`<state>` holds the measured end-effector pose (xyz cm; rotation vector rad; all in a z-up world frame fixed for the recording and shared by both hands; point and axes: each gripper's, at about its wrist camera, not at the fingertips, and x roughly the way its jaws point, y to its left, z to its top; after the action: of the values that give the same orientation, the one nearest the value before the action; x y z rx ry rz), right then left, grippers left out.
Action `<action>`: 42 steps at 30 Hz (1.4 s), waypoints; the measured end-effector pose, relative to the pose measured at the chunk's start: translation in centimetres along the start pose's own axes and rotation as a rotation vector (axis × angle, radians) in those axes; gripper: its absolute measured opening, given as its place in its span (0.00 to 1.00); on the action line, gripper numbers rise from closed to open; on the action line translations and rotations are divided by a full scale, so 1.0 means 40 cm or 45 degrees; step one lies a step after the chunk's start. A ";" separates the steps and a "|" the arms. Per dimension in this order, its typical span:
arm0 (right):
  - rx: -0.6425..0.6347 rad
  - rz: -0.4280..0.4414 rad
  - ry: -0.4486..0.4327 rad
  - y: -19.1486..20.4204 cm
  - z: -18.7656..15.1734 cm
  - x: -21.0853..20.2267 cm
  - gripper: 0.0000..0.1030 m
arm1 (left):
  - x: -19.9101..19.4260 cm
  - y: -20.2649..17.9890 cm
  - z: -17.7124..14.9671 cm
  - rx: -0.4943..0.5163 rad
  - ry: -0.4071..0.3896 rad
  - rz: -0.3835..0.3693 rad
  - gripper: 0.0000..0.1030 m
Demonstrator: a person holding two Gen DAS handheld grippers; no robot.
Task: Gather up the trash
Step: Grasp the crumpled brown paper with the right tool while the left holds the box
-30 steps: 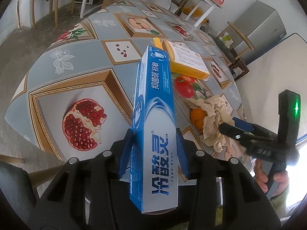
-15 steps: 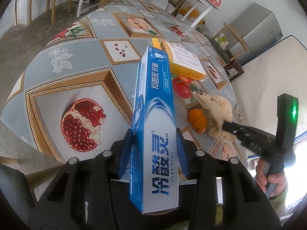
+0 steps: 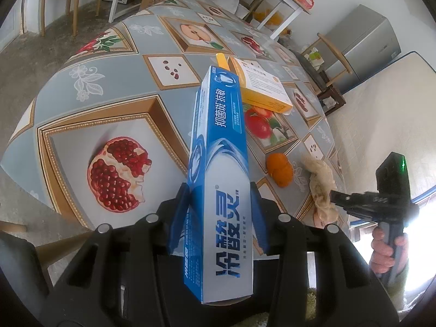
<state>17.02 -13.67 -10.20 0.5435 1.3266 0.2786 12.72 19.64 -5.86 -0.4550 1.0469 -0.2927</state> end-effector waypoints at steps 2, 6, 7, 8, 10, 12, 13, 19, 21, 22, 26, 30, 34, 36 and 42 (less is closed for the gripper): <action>-0.039 -0.061 -0.008 0.010 -0.003 0.001 0.25 | -0.002 -0.001 -0.001 0.000 0.000 0.004 0.40; -0.178 -0.142 -0.066 0.058 -0.014 -0.026 0.51 | -0.003 -0.004 -0.004 -0.001 0.000 0.010 0.40; -0.213 -0.165 -0.082 0.072 -0.015 -0.032 0.56 | -0.003 -0.005 -0.004 -0.001 0.001 0.012 0.40; -0.266 -0.192 -0.110 0.089 -0.016 -0.047 0.60 | -0.003 -0.006 -0.004 0.000 0.001 0.014 0.40; -0.333 -0.225 -0.154 0.109 -0.013 -0.063 0.67 | -0.003 -0.006 -0.004 0.001 0.002 0.015 0.40; -0.377 -0.262 -0.204 0.119 -0.006 -0.066 0.73 | -0.003 -0.007 -0.004 0.003 0.002 0.017 0.40; -0.381 -0.277 -0.214 0.118 0.000 -0.062 0.75 | -0.003 -0.007 -0.004 0.003 0.002 0.018 0.40; -0.355 -0.250 -0.158 0.108 0.041 0.033 0.79 | -0.003 -0.009 -0.004 0.003 0.004 0.021 0.40; -0.393 -0.239 -0.116 0.111 0.045 0.067 0.81 | -0.002 -0.008 -0.004 0.000 0.007 0.021 0.40; -0.432 -0.258 -0.135 0.123 0.040 0.066 0.84 | -0.002 -0.009 -0.005 0.000 0.007 0.021 0.40; -0.548 -0.346 -0.124 0.158 0.023 0.082 0.86 | -0.001 -0.008 -0.004 -0.001 0.009 0.022 0.40; -0.584 -0.462 -0.158 0.165 0.012 0.087 0.86 | 0.000 -0.008 -0.006 -0.002 0.014 0.024 0.42; -0.572 -0.492 -0.199 0.161 0.005 0.076 0.81 | 0.010 -0.007 -0.008 -0.010 0.035 0.029 0.45; -0.570 -0.501 -0.214 0.163 0.002 0.073 0.78 | 0.016 -0.007 -0.004 -0.025 0.045 0.032 0.46; -0.522 -0.491 -0.250 0.137 -0.004 0.066 0.66 | 0.035 -0.009 0.025 -0.044 0.076 0.079 0.47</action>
<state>18.11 -7.69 -9.58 -0.0336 1.1155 0.1657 14.28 18.95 -6.34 -0.4464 1.1235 -0.2348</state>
